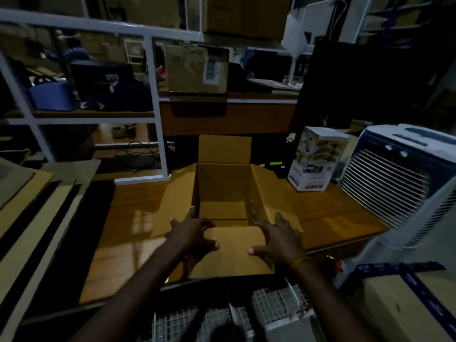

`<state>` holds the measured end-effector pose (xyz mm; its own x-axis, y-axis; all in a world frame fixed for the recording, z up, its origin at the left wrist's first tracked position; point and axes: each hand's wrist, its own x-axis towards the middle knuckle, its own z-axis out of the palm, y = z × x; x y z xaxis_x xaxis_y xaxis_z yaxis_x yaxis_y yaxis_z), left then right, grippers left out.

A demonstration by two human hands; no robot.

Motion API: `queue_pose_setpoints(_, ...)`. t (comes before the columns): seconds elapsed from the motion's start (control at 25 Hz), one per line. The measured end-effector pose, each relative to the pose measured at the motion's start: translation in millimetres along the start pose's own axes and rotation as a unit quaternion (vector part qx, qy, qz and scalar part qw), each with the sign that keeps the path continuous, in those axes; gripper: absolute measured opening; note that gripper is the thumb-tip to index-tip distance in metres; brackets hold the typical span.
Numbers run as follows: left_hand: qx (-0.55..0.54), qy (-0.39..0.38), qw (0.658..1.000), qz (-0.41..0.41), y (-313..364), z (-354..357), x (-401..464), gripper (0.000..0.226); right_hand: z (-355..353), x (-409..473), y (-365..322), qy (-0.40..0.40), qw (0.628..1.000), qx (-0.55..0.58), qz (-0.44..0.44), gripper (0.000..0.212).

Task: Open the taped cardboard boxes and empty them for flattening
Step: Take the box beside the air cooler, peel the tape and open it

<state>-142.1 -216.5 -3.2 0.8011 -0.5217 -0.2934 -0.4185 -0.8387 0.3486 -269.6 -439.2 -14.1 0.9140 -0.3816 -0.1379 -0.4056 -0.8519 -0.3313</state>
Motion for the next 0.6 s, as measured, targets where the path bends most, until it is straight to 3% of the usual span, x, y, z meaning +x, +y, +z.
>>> queue_pose_setpoints(0.24, 0.028, 0.187, 0.982, -0.001, 0, 39, -11, 0.055, 43, -5, -10, 0.176, 0.973, 0.147, -0.014, 0.053)
queue_pose_setpoints(0.4, -0.001, 0.276, 0.961, 0.004, 7, 46, -28, 0.045, 54, -3, -26, 0.219, 0.958, 0.186, -0.005, 0.047)
queue_pose_setpoints(0.6, -0.108, 0.33, 0.936, 0.052, -4, 57, -47, 0.035, 67, -18, -41, 0.247, 0.94, 0.237, 0.007, 0.04)
